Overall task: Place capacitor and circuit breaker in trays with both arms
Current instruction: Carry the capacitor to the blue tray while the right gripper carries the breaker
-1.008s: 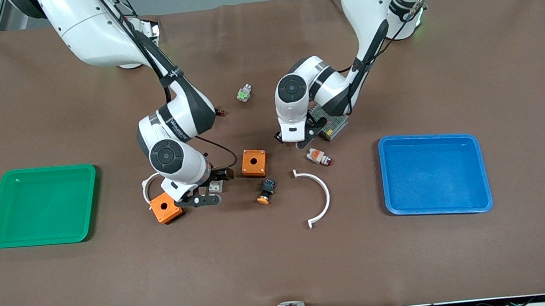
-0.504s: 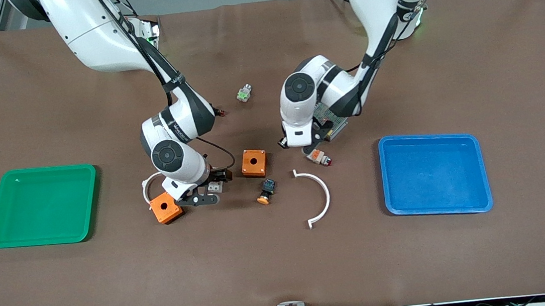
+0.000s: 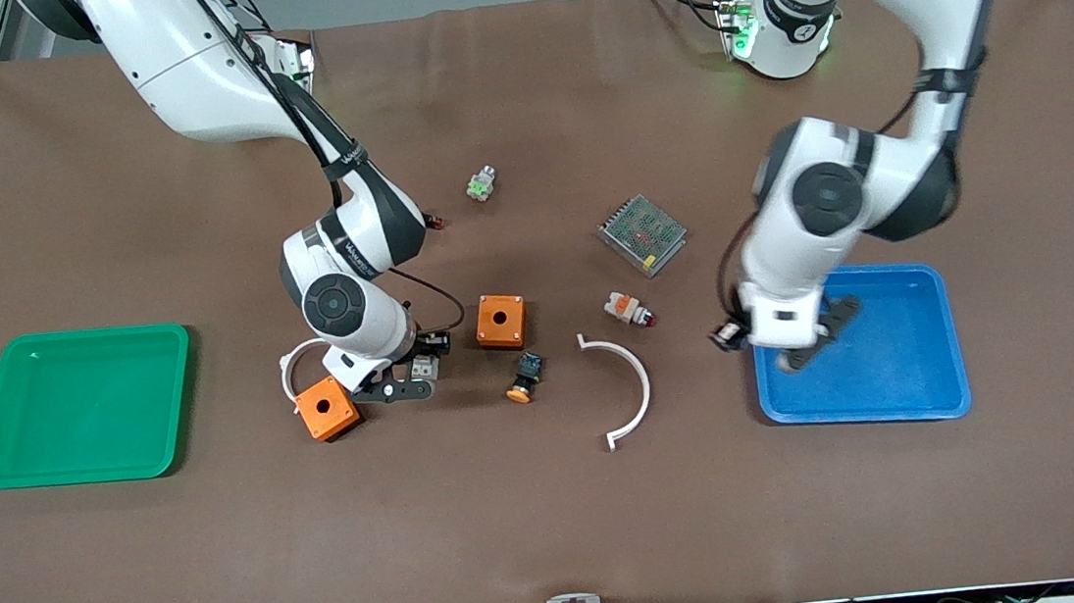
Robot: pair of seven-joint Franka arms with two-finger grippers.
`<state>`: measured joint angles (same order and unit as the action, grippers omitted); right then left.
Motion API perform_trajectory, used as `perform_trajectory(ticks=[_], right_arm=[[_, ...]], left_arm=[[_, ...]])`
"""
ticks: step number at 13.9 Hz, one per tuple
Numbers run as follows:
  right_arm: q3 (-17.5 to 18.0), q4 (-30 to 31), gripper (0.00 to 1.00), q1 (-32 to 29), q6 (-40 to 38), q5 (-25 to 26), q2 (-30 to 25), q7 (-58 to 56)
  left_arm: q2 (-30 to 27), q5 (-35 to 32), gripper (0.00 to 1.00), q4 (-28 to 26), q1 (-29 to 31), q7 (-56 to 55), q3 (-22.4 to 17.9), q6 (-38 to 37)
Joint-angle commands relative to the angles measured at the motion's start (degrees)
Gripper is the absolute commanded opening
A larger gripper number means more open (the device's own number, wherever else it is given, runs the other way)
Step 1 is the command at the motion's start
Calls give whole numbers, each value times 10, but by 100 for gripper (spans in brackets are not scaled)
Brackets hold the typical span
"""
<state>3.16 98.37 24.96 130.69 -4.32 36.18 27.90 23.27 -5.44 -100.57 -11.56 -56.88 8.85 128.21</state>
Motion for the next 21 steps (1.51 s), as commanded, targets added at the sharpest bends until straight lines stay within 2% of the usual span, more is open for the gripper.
perform_trajectory(ticks=[1, 4, 7, 10, 13, 15, 17, 18, 19, 20, 21], right_arm=[[1, 6, 15, 2, 0, 3, -8, 11], [0, 0, 11, -6, -32, 3, -19, 10], [-1, -40, 10, -41, -161, 4, -68, 2], [-1, -87, 8, -115, -299, 4, -126, -19], [-2, -141, 8, -228, -420, 9, -155, -152], [-2, -176, 8, -307, -458, 43, -153, -236], [-1, -181, 8, -359, -453, 111, -148, -271], [-1, -182, 8, -390, -447, 125, -143, -285], [-1, -182, 8, -413, -430, 126, -132, -295], [-1, -182, 9, -430, -405, 126, -119, -309], [-1, -182, 9, -449, -381, 126, -101, -329]], left_arm=[[-23, -8, 0, -10, 62, 112, 8, -19], [-27, -7, 0, -11, 112, 209, 9, -32], [-22, -7, 0, -24, 173, 287, 11, -31], [2, -7, 0, -26, 230, 347, 11, -26], [42, -5, 0, -26, 240, 354, 11, -2], [71, -5, 1, -23, 254, 356, 12, 9], [96, -1, 1, -23, 255, 357, 13, 33], [106, 0, 3, -21, 256, 357, 13, 38], [113, -1, 7, -21, 256, 358, 14, 40], [116, -1, 21, -21, 254, 358, 14, 42], [116, -1, 44, -21, 253, 357, 14, 46]])
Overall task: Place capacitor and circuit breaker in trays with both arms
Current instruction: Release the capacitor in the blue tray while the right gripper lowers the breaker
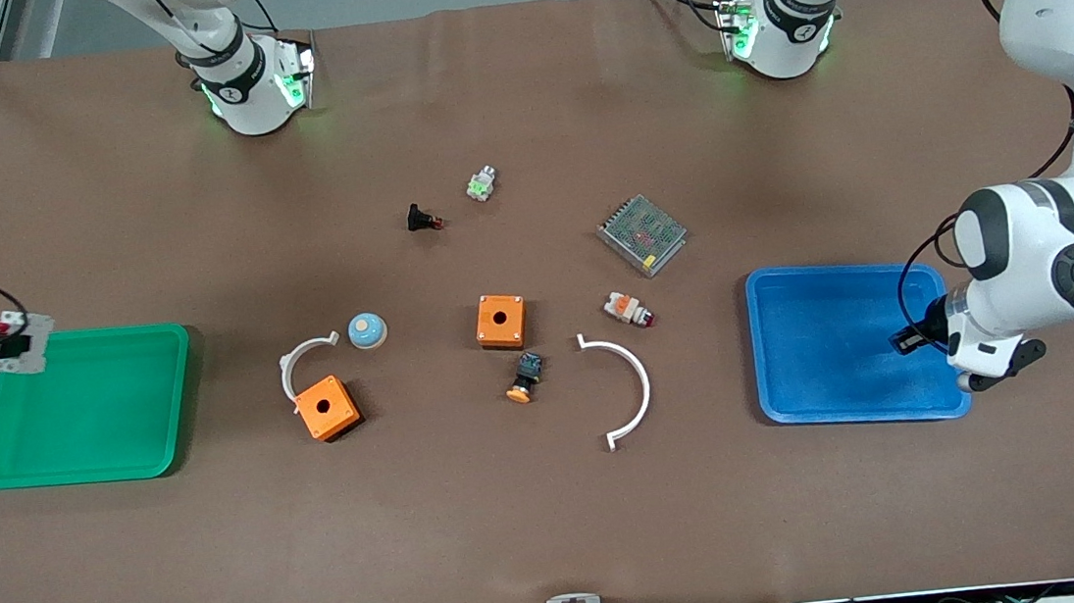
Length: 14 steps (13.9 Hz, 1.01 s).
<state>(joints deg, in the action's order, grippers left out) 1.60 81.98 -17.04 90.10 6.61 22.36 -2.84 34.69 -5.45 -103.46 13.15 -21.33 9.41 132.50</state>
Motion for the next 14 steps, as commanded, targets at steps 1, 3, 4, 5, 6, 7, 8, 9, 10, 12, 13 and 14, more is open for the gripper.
perform_trajectory(ticks=[1, 3, 4, 5, 6, 7, 8, 9, 10, 12, 13, 14], right_arm=[[15, -18, 9, -47, 52, 15, 56, -45], [15, -18, 9, -62, 110, 12, 93, -71], [16, -18, 9, -67, 140, 12, 113, -79], [16, -18, 8, -68, 159, 12, 127, -86], [16, -19, 8, -69, 169, 12, 140, -93], [16, -24, 8, -69, 180, 11, 150, -100], [16, -26, 8, -68, 194, 11, 159, -104], [16, -26, 8, -68, 212, 11, 167, -109], [16, -26, 8, -68, 239, 10, 178, -114], [16, -23, 8, -69, 259, 6, 186, -115], [16, -20, 8, -69, 260, 6, 187, -116], [16, -18, 8, -69, 260, 6, 188, -116]], left_arm=[[2, -1, 70, 8, 6, 2, 9, 3], [-1, -1, 100, 9, 3, 2, 9, 3], [-7, -1, 100, 11, 2, 2, 9, 2], [-25, -1, 100, 16, 0, 1, 10, -1], [-47, -1, 100, 22, 0, 0, 10, -7], [-75, -4, 100, 25, -1, 0, 12, -22], [-101, -10, 100, 34, -1, -1, 24, -41], [-121, -21, 100, 49, -1, -1, 27, -69], [-136, -32, 100, 76, -1, -1, 32, -113], [-162, -38, 100, 138, 0, 0, 55, -223], [-179, -39, 100, 163, -1, 4, 65, -279], [-201, -48, 100, 178, -1, 26, 75, -324]])
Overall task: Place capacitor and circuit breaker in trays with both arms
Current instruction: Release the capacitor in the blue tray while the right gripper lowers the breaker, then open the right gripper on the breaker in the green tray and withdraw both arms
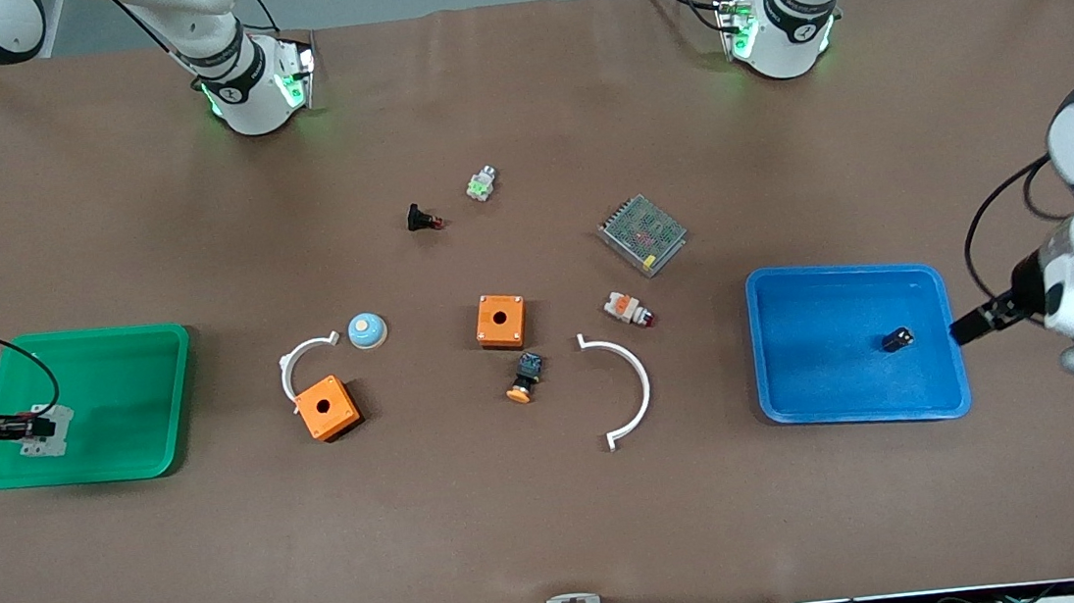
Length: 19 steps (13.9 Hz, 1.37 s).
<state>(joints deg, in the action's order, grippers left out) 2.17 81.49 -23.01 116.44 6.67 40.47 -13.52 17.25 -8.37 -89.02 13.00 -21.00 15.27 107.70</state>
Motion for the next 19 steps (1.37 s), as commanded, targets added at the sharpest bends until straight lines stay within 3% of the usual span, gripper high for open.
perform_trajectory(ticks=[1, 5, 7, 8, 11, 15, 16, 17, 18, 19], right_arm=[[10, -6, 8, -9, -4, 5, 7, -10], [10, 19, 8, -12, -3, -27, 7, -47], [9, 19, 9, -13, -2, -28, 8, -47], [9, 19, 9, -14, -1, -28, 13, -47], [9, 24, 9, -19, 9, -28, 19, -47], [9, 33, 13, -19, 16, -28, 18, -45], [9, 33, 33, -18, 12, -28, 17, -41], [9, 32, 81, -17, 7, -28, 15, -39], [10, 33, 100, -16, 0, -28, 8, -38], [11, 29, 100, -13, -29, -28, -1, -38]], left_arm=[[-49, -37, 100, 40, 1, 53, 24, -100], [-123, -24, 100, 45, 3, 80, 36, -173], [-156, 12, 100, 38, 0, 82, 28, -180], [-161, 30, 100, 38, -7, 82, 21, -192], [-186, 62, 100, 22, -84, 89, -72, -228], [-223, 74, 100, -19, -89, 102, -81, -227], [-225, 84, 100, -22, -85, 103, -81, -228], [-224, 102, 100, -23, -84, 104, -81, -228], [-223, 102, 100, -23, -85, 105, -81, -228], [-221, 100, 100, -23, -85, 106, -81, -228]])
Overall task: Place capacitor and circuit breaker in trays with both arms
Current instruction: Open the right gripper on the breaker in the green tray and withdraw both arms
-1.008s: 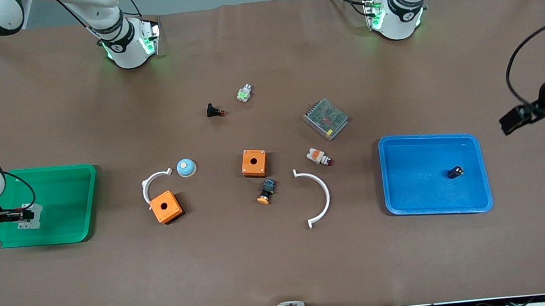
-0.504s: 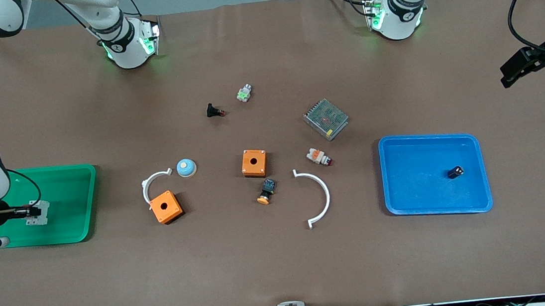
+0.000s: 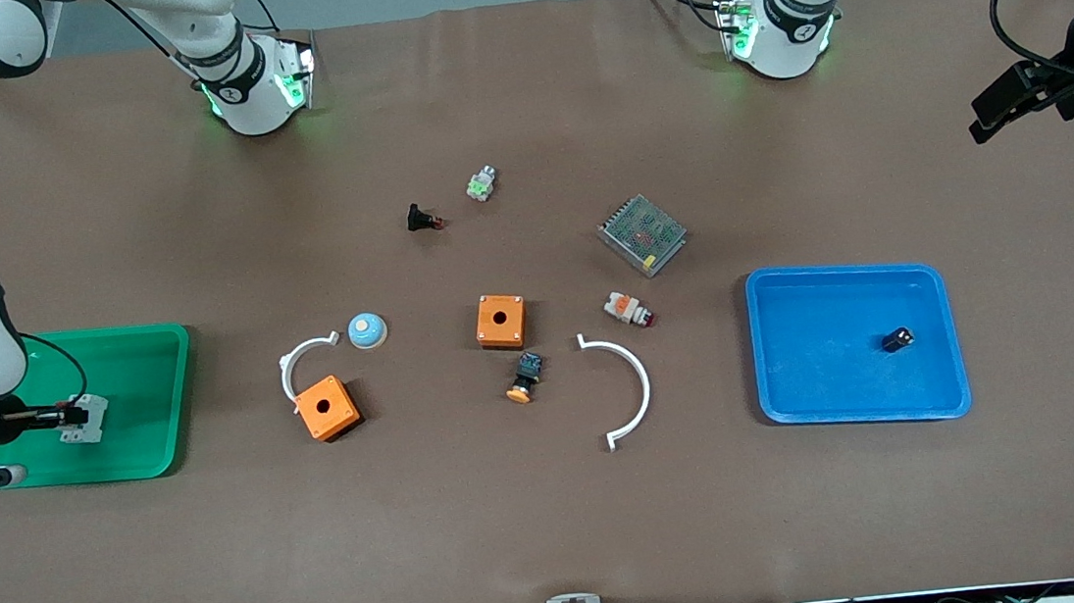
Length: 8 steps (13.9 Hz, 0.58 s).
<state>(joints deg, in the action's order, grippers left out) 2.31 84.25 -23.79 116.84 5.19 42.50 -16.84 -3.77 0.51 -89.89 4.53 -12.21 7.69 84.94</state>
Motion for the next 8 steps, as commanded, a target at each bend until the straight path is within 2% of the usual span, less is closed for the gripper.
perform_trajectory(ticks=[1, 3, 6, 8], right_arm=[[10, 0, 99, -2, -60, -14, -39, -3], [12, 5, 97, 15, -115, -13, -93, 55], [12, 20, 97, 80, -221, -13, -180, 176], [12, 80, 98, 130, -239, -13, -264, 234]], left_arm=[[-10, 12, 100, -14, -1, 21, -6, 0], [-10, 6, 100, -14, -1, 25, -6, 0], [-8, -11, 100, -16, -1, 40, -4, 0], [-8, -11, 100, -16, -1, 42, -4, 0]])
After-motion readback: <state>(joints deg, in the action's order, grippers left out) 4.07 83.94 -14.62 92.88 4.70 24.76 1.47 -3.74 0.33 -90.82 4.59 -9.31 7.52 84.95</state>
